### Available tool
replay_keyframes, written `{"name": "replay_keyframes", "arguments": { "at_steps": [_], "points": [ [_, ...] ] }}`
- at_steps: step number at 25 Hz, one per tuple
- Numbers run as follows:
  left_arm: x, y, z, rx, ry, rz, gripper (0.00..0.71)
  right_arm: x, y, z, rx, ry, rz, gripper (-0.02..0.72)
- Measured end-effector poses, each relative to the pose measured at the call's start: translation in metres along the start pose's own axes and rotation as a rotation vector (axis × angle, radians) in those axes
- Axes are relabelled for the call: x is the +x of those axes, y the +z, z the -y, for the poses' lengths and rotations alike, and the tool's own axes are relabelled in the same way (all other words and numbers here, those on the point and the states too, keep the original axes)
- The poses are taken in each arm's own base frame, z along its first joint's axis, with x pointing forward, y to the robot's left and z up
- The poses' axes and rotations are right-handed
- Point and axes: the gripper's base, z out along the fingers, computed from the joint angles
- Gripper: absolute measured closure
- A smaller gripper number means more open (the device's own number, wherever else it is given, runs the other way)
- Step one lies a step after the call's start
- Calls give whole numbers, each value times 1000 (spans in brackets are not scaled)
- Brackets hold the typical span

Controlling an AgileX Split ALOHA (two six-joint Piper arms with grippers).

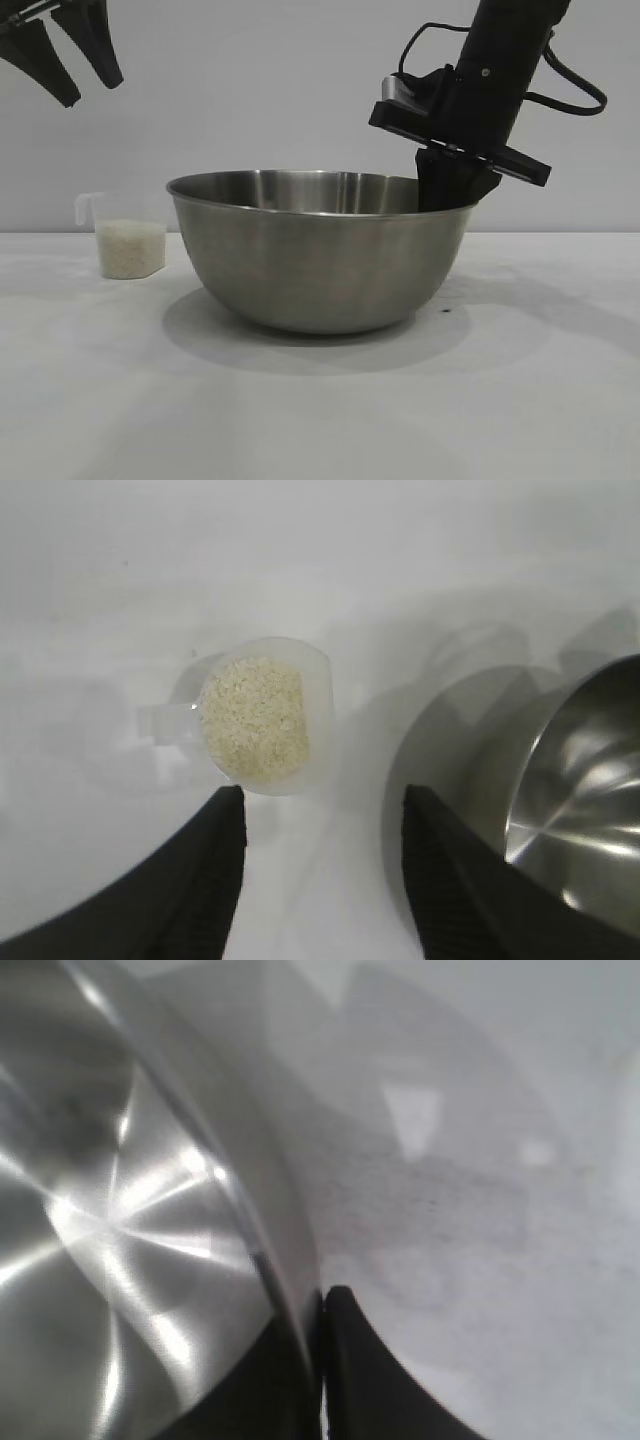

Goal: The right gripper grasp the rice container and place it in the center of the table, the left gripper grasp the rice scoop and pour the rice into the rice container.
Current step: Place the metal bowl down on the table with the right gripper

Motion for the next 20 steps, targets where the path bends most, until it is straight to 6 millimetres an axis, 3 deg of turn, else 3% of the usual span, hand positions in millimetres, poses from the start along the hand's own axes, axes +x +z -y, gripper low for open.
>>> {"name": "replay_keyframes", "arguments": {
  "at_steps": [17, 20],
  "points": [
    [0, 0, 1, 8, -7, 2, 397, 2, -8, 13, 8, 44, -7, 703],
    [0, 0, 1, 16, -15, 5, 397, 2, -9, 11, -3, 51, -2, 610]
  ]
}}
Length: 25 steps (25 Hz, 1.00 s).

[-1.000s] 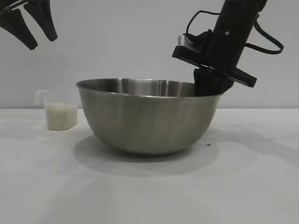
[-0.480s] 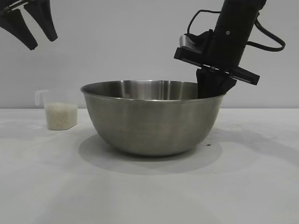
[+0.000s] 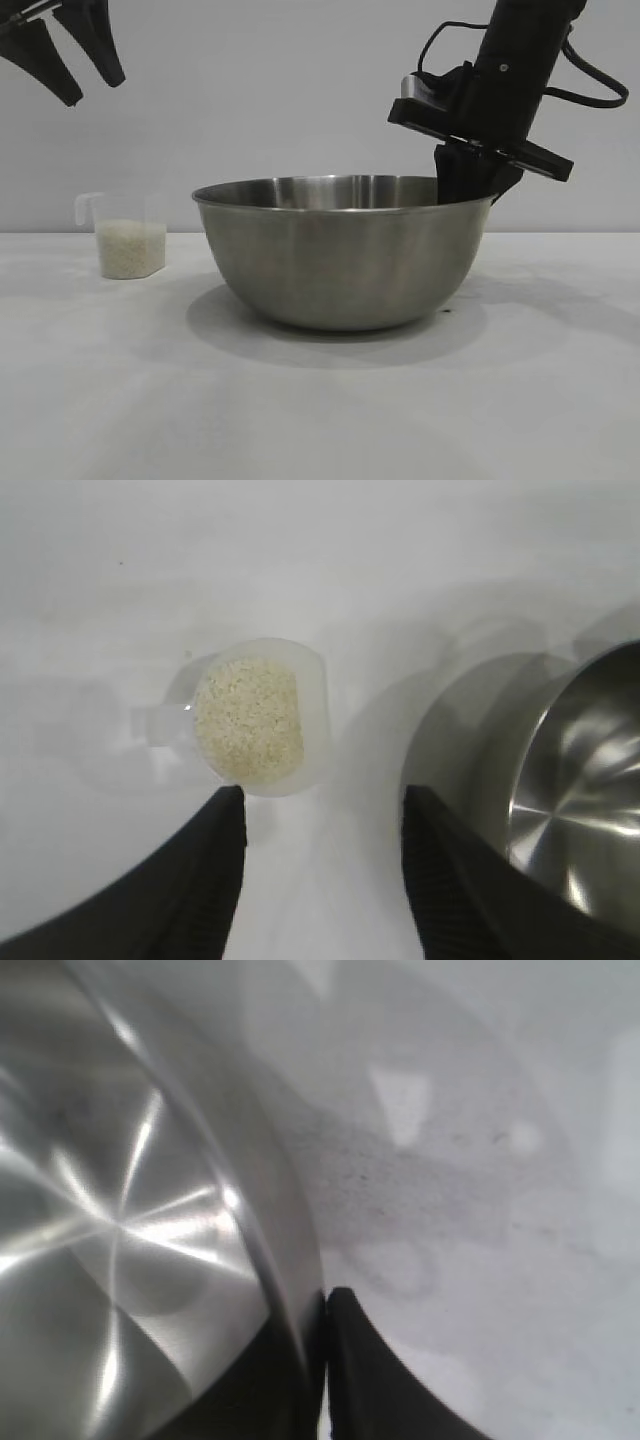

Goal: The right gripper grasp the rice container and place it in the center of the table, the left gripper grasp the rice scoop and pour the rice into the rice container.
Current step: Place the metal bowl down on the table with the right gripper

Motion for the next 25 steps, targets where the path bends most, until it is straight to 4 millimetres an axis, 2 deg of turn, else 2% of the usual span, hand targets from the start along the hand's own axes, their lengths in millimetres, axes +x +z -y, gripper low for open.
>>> {"name": "replay_keyframes", "arguments": {
  "at_steps": [2, 3, 5, 6, 8, 14, 17, 18, 25],
  "points": [
    [0, 0, 0, 3, -2, 1, 397, 0, -2, -1, -8, 5, 6, 594],
    [0, 0, 0, 3, -2, 1, 397, 0, -2, -2, -10, 6, 6, 552],
    [0, 0, 0, 3, -2, 1, 397, 0, -3, -2, -11, 6, 10, 554],
    [0, 0, 0, 3, -2, 1, 397, 0, -3, -2, -11, 6, 10, 499],
    [0, 0, 0, 3, -2, 1, 397, 0, -3, -2, -11, 7, 10, 451],
    [0, 0, 0, 3, -2, 1, 397, 1, -3, 1, 24, 17, 0, 238],
    [0, 0, 0, 3, -2, 1, 397, 2, -7, 2, 48, 10, -2, 251],
    [0, 0, 0, 3, -2, 1, 397, 2, -12, 1, 52, 5, 6, 211],
    [0, 0, 0, 3, -2, 1, 397, 5, -47, -8, 103, -18, 79, 225]
  ]
}}
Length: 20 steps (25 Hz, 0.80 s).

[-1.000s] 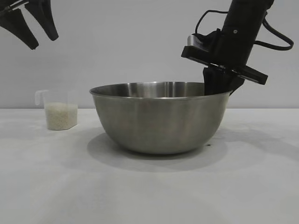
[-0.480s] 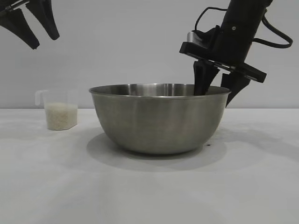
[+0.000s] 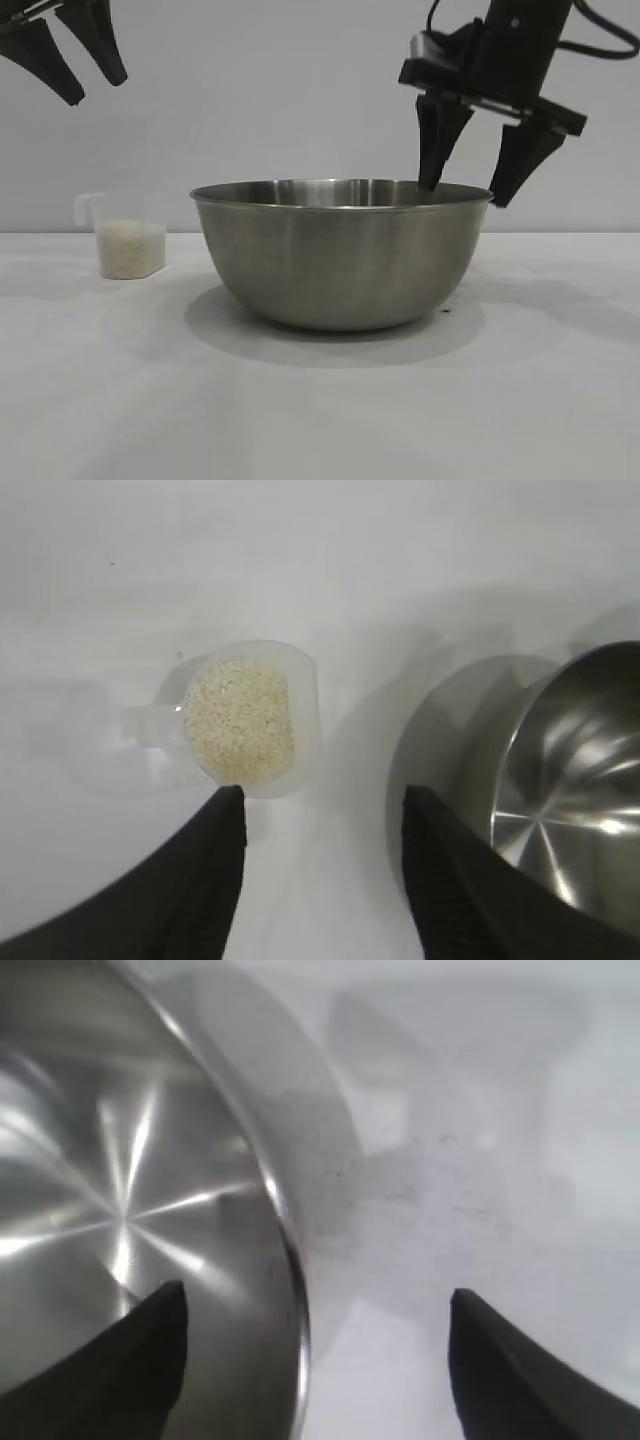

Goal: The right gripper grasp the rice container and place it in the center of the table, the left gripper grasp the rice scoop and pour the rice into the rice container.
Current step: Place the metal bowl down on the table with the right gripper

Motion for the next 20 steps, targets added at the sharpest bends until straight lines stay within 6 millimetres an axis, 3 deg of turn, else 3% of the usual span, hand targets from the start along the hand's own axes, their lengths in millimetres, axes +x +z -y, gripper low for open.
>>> {"name": "replay_keyframes", "arguments": {
  "at_steps": [14, 20],
  "points": [
    [0, 0, 0, 1, 0, -2, 397, 9, -56, 11, 214, 1, 66, 225],
    [0, 0, 0, 1, 0, -2, 397, 17, -76, 52, 238, 109, 77, 225]
  ]
}}
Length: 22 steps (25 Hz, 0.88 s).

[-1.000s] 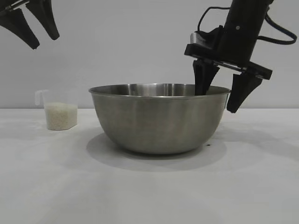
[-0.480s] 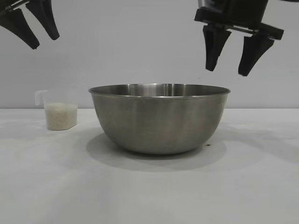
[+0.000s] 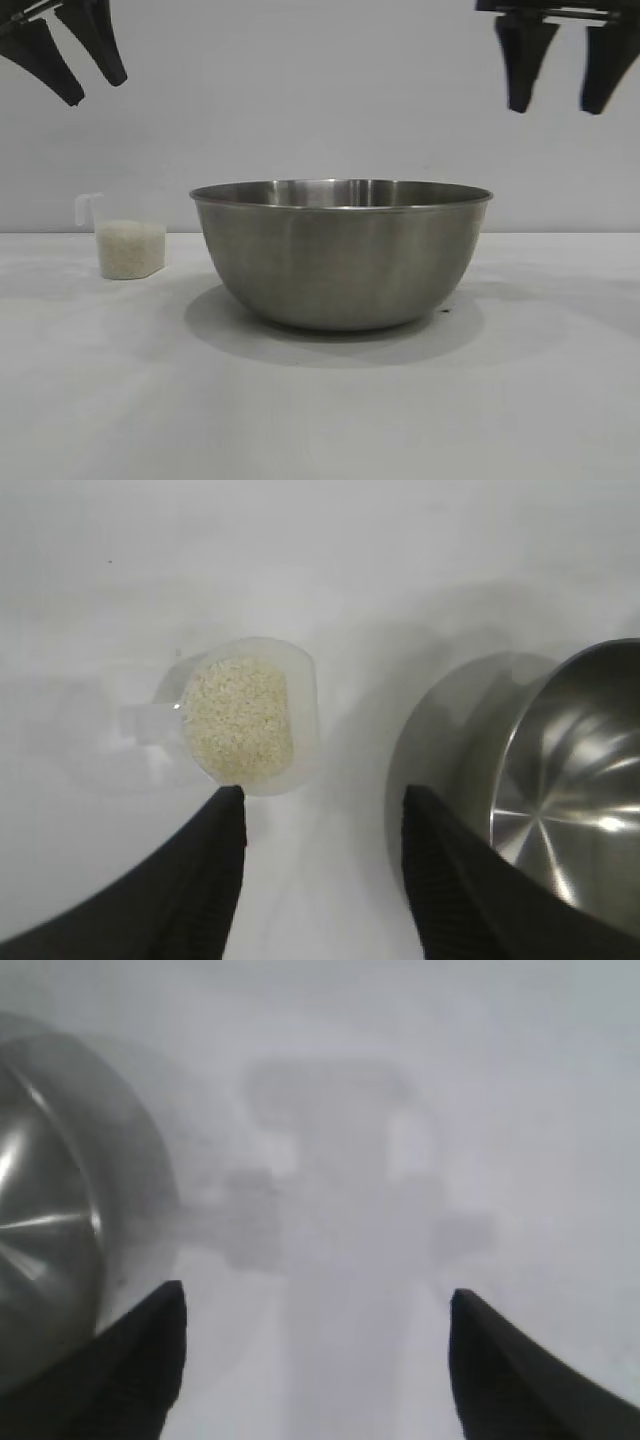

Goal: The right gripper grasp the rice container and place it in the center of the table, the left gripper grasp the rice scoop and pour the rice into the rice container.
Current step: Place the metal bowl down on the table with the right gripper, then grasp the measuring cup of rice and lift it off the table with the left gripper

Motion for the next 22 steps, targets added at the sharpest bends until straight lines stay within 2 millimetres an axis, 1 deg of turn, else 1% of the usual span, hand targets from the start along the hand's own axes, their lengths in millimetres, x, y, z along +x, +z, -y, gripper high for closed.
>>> {"name": "replay_keyframes", "arguments": {
  "at_steps": [3, 5, 8, 10, 15, 18, 22],
  "points": [
    [0, 0, 0, 0, 0, 0, 397, 3, -8, 26, 15, 58, 9, 225],
    [0, 0, 0, 0, 0, 0, 397, 5, -12, 39, 20, 91, 14, 225],
    [0, 0, 0, 0, 2, 0, 397, 9, -17, 52, 27, 112, 9, 225],
    [0, 0, 0, 0, 2, 0, 397, 11, -20, 54, 28, 109, -3, 225],
    [0, 0, 0, 0, 2, 1, 397, 17, -35, 52, 23, 98, -4, 225],
    [0, 0, 0, 0, 2, 1, 397, 20, -50, 50, 28, 88, 30, 225],
    [0, 0, 0, 0, 0, 1, 397, 27, -78, 47, 38, 77, 95, 225]
  ]
}}
